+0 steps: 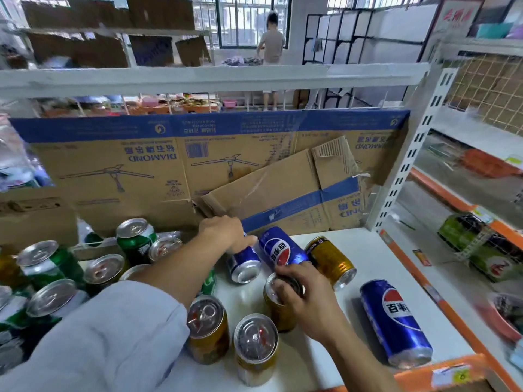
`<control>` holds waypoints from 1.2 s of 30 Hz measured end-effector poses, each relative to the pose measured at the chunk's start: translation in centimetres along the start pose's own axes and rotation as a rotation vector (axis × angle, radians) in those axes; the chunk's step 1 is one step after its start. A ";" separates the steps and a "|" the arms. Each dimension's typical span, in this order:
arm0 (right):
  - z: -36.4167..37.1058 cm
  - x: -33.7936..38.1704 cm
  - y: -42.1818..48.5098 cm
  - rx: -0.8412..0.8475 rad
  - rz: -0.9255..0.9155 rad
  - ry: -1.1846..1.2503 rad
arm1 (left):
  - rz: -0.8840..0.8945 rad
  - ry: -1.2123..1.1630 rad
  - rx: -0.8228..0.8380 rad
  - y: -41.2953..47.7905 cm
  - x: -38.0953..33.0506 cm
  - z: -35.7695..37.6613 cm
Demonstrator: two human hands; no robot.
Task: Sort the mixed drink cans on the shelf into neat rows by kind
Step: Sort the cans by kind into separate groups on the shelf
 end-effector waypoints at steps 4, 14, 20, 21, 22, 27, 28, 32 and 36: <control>0.0 -0.4 0.1 0.015 0.031 0.035 | -0.082 -0.181 0.034 1.4 -0.7 0.8; 0.0 -0.7 0.6 0.050 0.001 0.070 | 0.015 -0.386 0.017 0.6 -0.8 -0.1; -2.2 -1.2 2.5 -0.113 0.001 -0.103 | 0.180 -0.336 -0.091 -2.5 -1.2 -2.6; -2.5 -1.4 3.0 -0.139 0.021 -0.164 | 0.196 -0.323 -0.101 -3.1 -1.1 -2.7; -2.6 -1.7 3.6 -0.133 0.045 -0.216 | 0.210 -0.311 -0.110 -3.7 -0.9 -2.8; -0.6 -2.8 5.9 0.114 0.130 -0.427 | 0.275 -0.267 -0.139 -5.9 0.3 -2.2; -0.1 -3.0 6.1 0.174 0.125 -0.469 | 0.283 -0.296 -0.133 -6.1 0.7 -1.9; 0.8 -3.2 6.6 0.324 0.064 -0.700 | 0.300 -0.448 -0.124 -6.9 2.1 -0.7; 0.6 -3.4 6.8 0.281 0.066 -0.678 | 0.314 -0.519 -0.196 -7.7 2.5 -0.2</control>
Point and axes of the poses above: each hand's wrist, its own y-axis towards the middle knuckle, its own z-axis out of the palm, x = y × z, the point moved 8 cm from there along y, towards the middle knuckle, and after that the axes turned 6 degrees about -x, right-handed, at the moved point
